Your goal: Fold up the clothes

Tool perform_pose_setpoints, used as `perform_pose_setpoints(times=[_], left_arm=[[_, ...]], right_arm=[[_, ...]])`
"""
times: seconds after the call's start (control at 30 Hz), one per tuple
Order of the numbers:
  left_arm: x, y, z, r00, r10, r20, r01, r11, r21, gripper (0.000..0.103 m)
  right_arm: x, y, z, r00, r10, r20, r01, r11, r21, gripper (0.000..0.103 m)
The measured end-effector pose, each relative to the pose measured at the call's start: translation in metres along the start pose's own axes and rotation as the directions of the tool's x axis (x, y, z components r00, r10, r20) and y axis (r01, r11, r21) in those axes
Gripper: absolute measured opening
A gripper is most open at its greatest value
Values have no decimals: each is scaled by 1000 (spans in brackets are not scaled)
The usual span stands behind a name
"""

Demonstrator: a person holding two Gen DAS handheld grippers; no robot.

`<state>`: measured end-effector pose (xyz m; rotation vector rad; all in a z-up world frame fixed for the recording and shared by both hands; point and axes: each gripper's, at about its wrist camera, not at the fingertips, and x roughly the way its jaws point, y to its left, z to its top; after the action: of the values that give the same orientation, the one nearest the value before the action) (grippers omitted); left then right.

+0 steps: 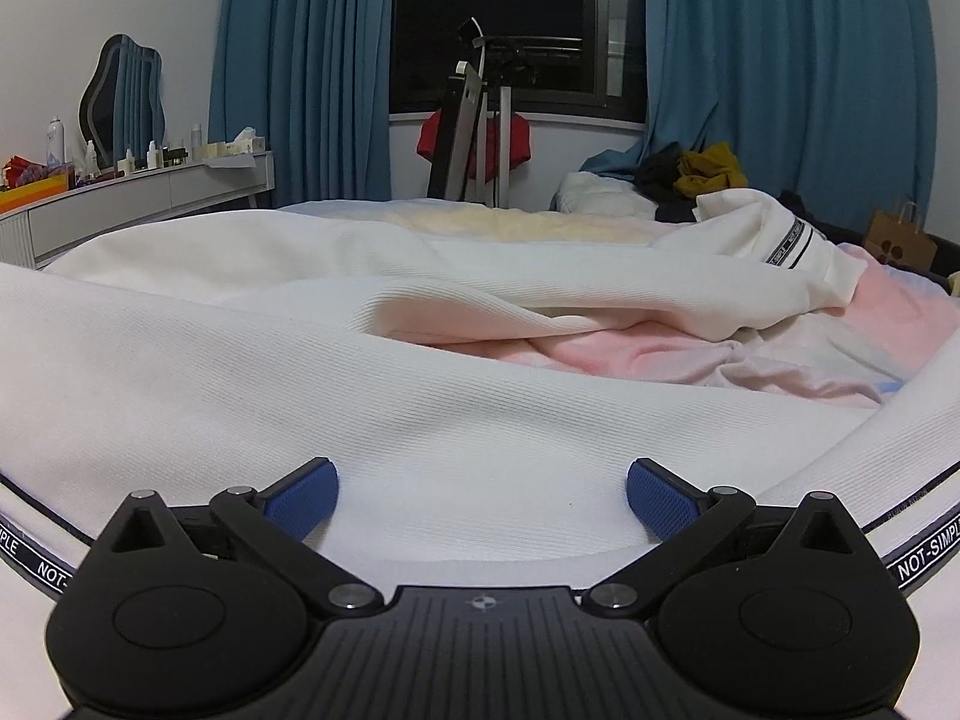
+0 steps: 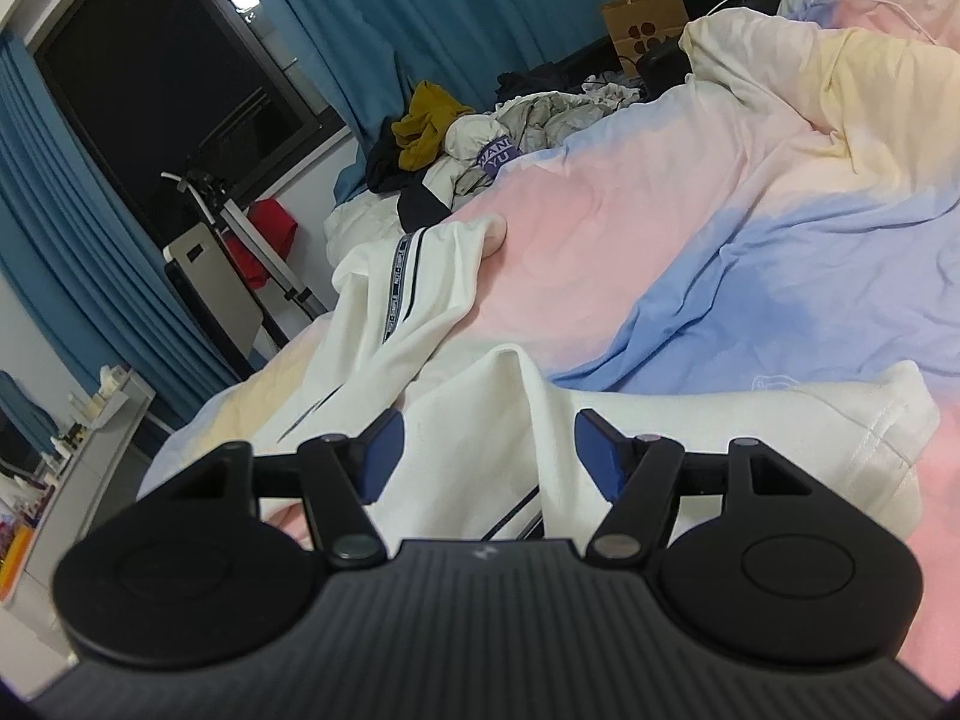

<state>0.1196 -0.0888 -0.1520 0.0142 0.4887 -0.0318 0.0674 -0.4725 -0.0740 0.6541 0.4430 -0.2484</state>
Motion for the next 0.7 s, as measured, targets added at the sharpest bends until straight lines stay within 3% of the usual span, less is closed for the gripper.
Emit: perform_pose_setpoints(times=[0.7], left_arm=[[-3, 4, 0, 1000, -2, -1, 2, 1000, 1, 103]], right_arm=[[-1, 6, -5, 1000, 7, -10, -7, 999, -35, 67]])
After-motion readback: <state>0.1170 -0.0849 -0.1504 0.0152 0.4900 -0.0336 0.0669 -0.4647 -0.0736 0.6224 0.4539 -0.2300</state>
